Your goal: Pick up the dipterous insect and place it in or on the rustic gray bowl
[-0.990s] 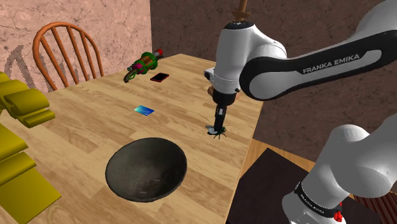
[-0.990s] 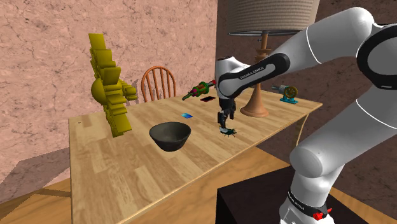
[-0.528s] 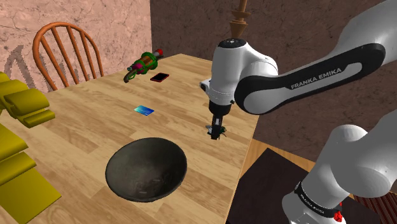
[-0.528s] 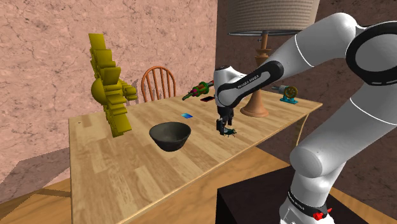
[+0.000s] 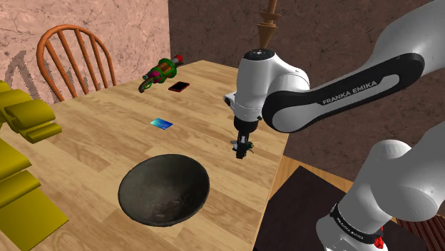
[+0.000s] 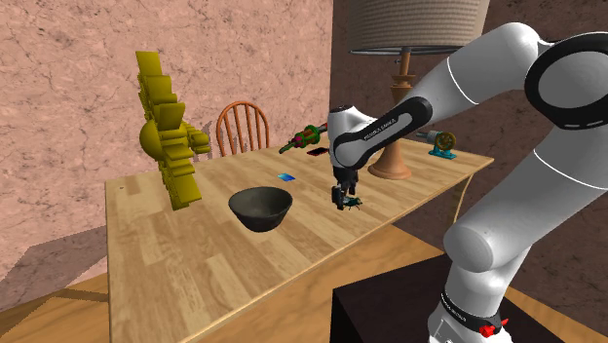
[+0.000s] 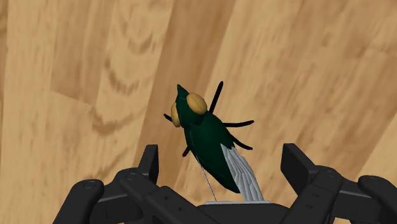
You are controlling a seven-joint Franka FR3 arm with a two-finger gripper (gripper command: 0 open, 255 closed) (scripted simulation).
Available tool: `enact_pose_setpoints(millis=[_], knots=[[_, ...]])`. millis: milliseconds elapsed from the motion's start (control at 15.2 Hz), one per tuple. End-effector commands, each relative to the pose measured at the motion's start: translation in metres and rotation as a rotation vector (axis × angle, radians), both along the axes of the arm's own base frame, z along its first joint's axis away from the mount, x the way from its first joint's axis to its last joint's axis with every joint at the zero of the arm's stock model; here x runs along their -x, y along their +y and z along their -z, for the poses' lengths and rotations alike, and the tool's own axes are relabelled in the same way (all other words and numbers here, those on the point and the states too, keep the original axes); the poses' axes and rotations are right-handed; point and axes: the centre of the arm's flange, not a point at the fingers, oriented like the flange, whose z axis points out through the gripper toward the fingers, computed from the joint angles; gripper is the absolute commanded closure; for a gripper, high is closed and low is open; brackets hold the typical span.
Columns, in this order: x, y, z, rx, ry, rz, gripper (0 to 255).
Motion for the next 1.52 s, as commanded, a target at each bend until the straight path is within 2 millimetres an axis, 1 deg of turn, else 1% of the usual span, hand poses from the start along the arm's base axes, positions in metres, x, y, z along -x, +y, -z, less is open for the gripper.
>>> enact_pose_setpoints(millis=[0, 66, 660, 1452], knots=[[0.000, 0.000, 0.000, 0.000, 0.000, 0.000, 0], [0.000, 0.000, 0.000, 0.000, 0.000, 0.000, 255], [0.000, 0.000, 0.000, 0.000, 0.000, 0.000, 255], [0.000, 0.000, -0.063, 0.000, 0.000, 0.000, 255]])
